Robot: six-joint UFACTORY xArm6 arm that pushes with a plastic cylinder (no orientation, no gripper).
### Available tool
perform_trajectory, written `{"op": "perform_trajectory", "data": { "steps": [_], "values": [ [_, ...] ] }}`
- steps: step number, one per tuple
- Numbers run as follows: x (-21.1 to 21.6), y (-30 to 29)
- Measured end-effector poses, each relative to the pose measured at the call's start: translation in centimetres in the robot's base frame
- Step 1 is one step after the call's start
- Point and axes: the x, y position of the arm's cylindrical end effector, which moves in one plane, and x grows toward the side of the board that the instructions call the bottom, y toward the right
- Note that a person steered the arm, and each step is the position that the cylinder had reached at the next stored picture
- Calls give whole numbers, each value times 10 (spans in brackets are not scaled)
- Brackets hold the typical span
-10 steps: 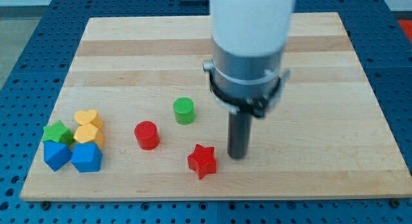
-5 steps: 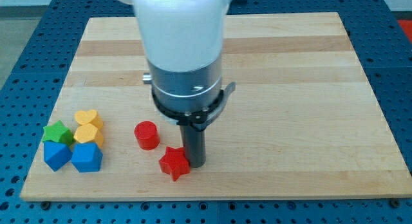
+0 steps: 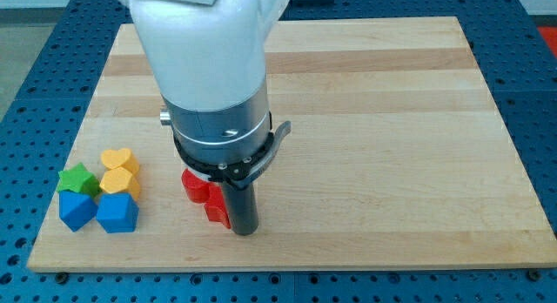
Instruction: Move the red star below to the red circle
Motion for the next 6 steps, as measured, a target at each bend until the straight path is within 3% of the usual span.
{"op": "perform_trajectory", "data": {
  "steps": [2, 3, 6],
  "values": [
    [0, 57],
    [0, 28],
    [-21, 41]
  ]
}}
